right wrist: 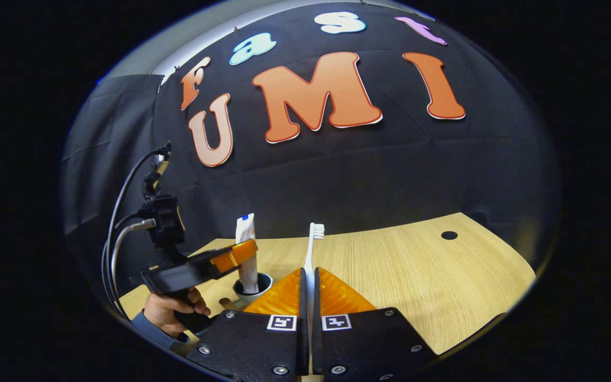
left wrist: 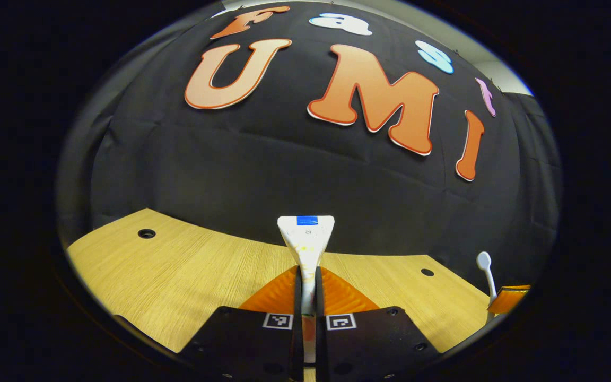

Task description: Put the toothbrush and toothpaste on the desktop into the cup, then pick up the cup and place it on the coaster on the desktop.

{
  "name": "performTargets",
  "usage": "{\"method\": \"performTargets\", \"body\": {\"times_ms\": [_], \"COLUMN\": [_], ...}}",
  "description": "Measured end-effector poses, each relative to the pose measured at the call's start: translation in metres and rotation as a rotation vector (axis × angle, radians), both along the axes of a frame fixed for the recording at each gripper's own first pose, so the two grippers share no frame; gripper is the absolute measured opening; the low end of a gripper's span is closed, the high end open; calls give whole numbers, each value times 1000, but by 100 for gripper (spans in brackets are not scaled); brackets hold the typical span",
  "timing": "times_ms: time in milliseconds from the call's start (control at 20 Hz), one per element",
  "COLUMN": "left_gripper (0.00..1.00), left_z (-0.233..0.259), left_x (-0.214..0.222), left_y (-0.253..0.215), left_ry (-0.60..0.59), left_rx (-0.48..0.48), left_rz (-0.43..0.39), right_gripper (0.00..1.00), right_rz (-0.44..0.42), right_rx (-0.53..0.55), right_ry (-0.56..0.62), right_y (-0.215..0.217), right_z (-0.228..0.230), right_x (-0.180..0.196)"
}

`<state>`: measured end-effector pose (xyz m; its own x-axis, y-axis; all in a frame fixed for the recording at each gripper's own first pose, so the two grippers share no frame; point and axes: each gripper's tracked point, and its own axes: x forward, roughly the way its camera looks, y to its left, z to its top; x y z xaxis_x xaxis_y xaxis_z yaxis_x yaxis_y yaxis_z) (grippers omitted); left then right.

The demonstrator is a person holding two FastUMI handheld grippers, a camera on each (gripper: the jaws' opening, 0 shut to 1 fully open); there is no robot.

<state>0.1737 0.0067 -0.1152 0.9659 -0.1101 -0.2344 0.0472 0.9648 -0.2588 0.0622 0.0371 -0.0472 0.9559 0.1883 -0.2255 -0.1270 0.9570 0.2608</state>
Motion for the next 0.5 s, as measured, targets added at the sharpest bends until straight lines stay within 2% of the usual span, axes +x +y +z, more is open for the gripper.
{"method": "performTargets", "body": {"times_ms": [100,150,200,300,350,400,450,500], "left_gripper": [11,18,31,70,83,85,94,98], "left_z": [-7,-10,-12,-2,6,14,22,24], "left_x": [-7,-6,-15,-27,-32,-37,-45,-47], "left_y": [-8,-17,-21,-20,-17,-14,-11,-9], "left_ry": [31,45,66,44,25,10,-3,-9], "left_rx": [-1,-5,4,47,67,78,83,83], "left_rz": [-38,-74,-106,-127,-128,-132,-135,-136], "right_gripper": [3,3,3,3,3,3,3,3], "right_rz": [2,8,12,14,17,17,20,23], "right_rx": [-5,-3,-2,-11,-15,-16,-12,-7], "right_ry": [-3,2,2,-10,-17,-22,-25,-30], "right_y": [3,5,8,10,11,13,14,17], "right_z": [0,1,1,6,9,11,13,15], "right_x": [2,2,1,2,2,2,3,2]}}
